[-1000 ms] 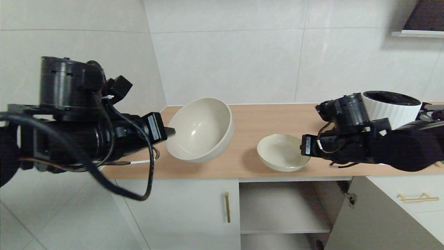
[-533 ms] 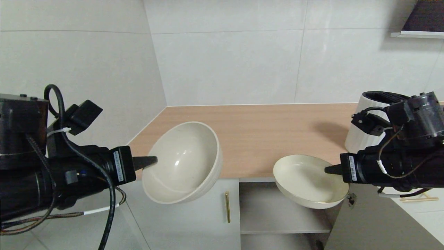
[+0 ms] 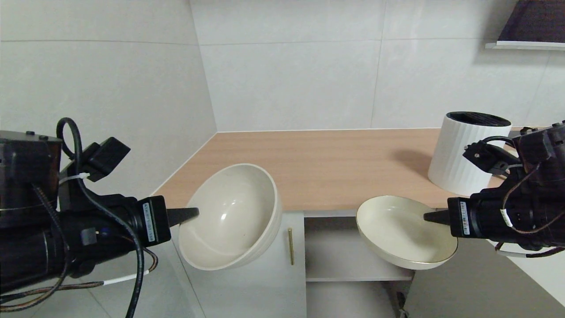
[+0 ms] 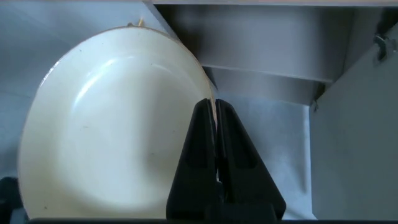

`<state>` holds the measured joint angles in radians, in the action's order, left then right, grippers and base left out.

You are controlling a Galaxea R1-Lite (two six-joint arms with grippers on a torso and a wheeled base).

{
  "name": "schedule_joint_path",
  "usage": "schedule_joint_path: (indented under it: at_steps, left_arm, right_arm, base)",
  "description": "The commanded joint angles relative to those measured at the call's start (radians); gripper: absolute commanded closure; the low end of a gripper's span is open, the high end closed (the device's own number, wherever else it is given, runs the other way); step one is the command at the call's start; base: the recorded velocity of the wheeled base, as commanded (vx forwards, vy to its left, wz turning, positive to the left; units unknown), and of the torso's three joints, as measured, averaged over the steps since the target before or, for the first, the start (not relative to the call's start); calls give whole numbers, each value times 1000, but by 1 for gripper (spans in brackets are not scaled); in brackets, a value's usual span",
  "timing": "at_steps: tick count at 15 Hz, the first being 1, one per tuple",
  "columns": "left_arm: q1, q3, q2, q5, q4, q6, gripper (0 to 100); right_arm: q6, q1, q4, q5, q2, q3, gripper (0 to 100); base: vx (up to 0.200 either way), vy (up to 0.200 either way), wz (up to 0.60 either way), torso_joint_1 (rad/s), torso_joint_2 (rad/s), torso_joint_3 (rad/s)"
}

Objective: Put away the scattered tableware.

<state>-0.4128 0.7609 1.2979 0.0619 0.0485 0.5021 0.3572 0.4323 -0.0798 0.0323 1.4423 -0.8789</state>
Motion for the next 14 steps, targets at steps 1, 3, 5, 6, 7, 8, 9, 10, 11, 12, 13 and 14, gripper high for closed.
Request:
schedule_joint_path:
  at_steps: [1, 3, 5, 6, 7, 8, 9, 10, 11, 12, 13, 14]
  left_arm:
    - [0, 0, 12, -1, 1, -1, 100]
    - [0, -2, 14, -1, 1, -1, 100]
    - [0, -2, 21, -1, 1, -1, 100]
    - [0, -2, 27, -1, 1, -1, 100]
    - [0, -3, 34, -1, 1, -1, 100]
    - [0, -3, 41, -1, 1, 1, 100]
    - [0, -3, 43, -1, 1, 1, 100]
    - [0, -3, 43, -1, 1, 1, 100]
    - [0, -3, 43, -1, 1, 1, 100]
    - [0, -3, 43, -1, 1, 1, 100]
    - [0, -3, 43, -1, 1, 1, 100]
    - [0, -3, 44, -1, 1, 1, 100]
  right_arm:
    - [0, -4, 2, 0, 10, -2, 100]
    - [0, -4, 12, 0, 24, 1, 100]
    - [0, -6, 14, 0, 44, 3, 100]
    - [0, -6, 15, 0, 49, 3, 100]
    - [0, -6, 15, 0, 58, 3, 100]
    - [0, -6, 15, 0, 69, 3, 100]
    - [0, -6, 15, 0, 76, 3, 100]
    - [0, -6, 15, 0, 81, 3, 100]
    - [0, -6, 15, 0, 81, 3, 100]
    - [0, -6, 15, -2, 81, 3, 100]
    - [0, -6, 15, 0, 82, 3, 100]
    - [0, -6, 15, 0, 82, 3, 100]
  base:
    - [0, 0, 0, 0, 0, 0]
    - [0, 0, 0, 0, 0, 0]
    - [0, 0, 0, 0, 0, 0]
    - [0, 0, 0, 0, 0, 0]
    - [0, 0, 0, 0, 0, 0]
    - [0, 0, 0, 0, 0, 0]
    - [0, 0, 0, 0, 0, 0]
    - [0, 0, 0, 0, 0, 0]
    - [0, 0, 0, -66, 173, 95]
    - [0, 0, 0, -144, 325, 183]
    - [0, 0, 0, -159, 403, 212]
    - [0, 0, 0, -183, 447, 242]
